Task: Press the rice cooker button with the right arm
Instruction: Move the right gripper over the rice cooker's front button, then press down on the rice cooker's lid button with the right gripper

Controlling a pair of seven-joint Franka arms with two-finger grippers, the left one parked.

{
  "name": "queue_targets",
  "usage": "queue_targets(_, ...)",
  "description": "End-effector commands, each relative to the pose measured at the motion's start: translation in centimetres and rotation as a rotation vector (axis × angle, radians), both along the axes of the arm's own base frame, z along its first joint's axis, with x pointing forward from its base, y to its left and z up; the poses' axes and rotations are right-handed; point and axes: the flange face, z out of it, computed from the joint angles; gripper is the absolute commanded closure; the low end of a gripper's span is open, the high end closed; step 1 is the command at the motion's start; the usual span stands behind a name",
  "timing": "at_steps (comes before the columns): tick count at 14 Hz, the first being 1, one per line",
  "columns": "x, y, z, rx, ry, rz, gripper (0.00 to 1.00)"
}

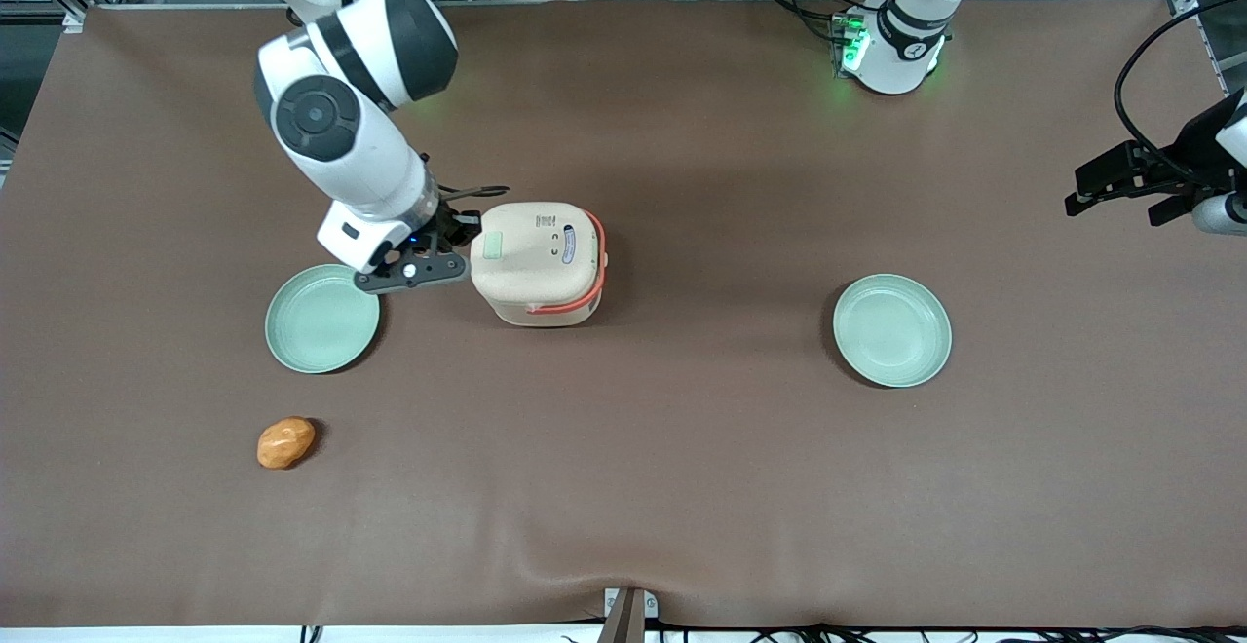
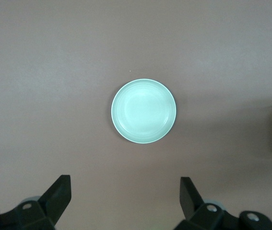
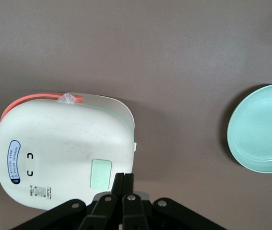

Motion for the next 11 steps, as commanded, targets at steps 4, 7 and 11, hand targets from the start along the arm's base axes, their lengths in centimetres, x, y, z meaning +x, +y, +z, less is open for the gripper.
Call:
queue_targets(4,-2.1,1.3,-3.9,0.015,0.084,-0.01,0.96)
queue_targets(7,-2.7,2.3,-4.6,0.031,0.1,-0.004,0.96)
queue_targets(11,-2.5,2.5,-5.9,0.023,0.115,-0.003,0.96)
